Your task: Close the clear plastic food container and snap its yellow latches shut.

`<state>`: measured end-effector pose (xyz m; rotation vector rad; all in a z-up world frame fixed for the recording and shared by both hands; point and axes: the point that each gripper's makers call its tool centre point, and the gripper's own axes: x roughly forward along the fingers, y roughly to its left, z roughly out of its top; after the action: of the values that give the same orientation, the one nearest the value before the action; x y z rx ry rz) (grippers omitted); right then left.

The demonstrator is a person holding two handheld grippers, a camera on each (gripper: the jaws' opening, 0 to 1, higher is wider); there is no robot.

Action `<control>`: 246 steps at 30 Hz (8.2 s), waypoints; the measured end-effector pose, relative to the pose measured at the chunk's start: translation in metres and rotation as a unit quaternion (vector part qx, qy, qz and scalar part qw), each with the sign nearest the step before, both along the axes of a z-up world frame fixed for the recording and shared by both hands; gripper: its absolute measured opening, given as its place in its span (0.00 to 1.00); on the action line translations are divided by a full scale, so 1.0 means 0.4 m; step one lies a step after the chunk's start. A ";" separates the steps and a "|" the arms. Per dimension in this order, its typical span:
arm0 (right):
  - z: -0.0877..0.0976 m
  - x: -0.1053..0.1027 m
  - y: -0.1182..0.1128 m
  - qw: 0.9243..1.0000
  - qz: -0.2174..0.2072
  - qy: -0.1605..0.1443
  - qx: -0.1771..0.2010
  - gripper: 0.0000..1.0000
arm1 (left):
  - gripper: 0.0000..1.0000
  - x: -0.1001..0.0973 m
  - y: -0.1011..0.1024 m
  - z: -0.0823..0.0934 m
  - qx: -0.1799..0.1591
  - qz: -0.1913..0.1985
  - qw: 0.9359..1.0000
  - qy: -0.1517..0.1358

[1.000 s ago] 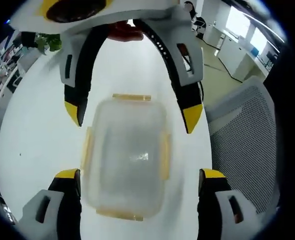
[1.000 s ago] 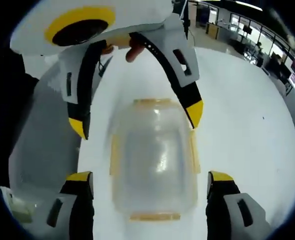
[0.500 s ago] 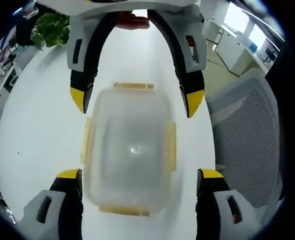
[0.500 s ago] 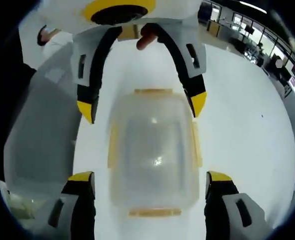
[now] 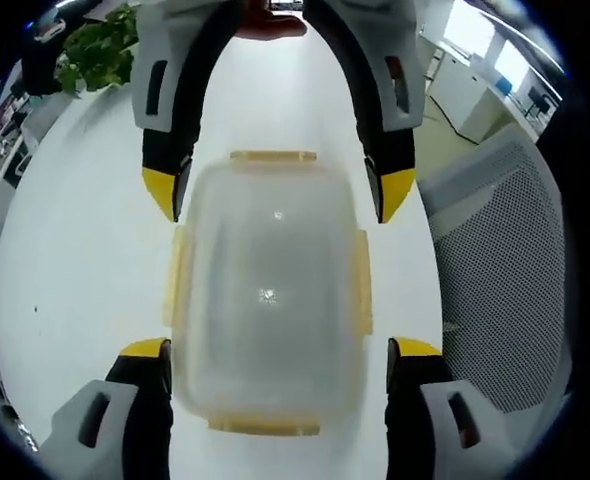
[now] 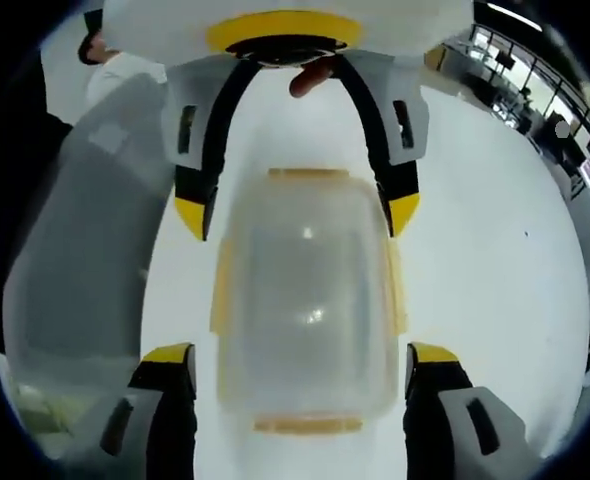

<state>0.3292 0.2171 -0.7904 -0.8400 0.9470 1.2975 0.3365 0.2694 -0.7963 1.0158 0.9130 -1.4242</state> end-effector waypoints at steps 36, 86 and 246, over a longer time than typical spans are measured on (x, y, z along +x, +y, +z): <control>-0.013 -0.003 -0.003 1.000 0.005 -0.007 0.003 0.76 | 0.82 0.006 0.004 -0.026 0.027 -0.005 0.999 -0.019; -0.018 0.010 0.073 1.000 -0.013 -0.017 -0.009 0.77 | 0.83 0.019 0.074 -0.025 0.016 -0.008 1.000 -0.013; -0.046 0.232 0.321 1.000 -0.015 -0.022 -0.003 0.85 | 0.89 0.232 0.300 -0.042 0.004 0.016 1.000 0.008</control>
<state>0.4220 0.3456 -0.8086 -0.8516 0.9261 1.2465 0.4292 0.3895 -0.8132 0.9926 0.9433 -1.4037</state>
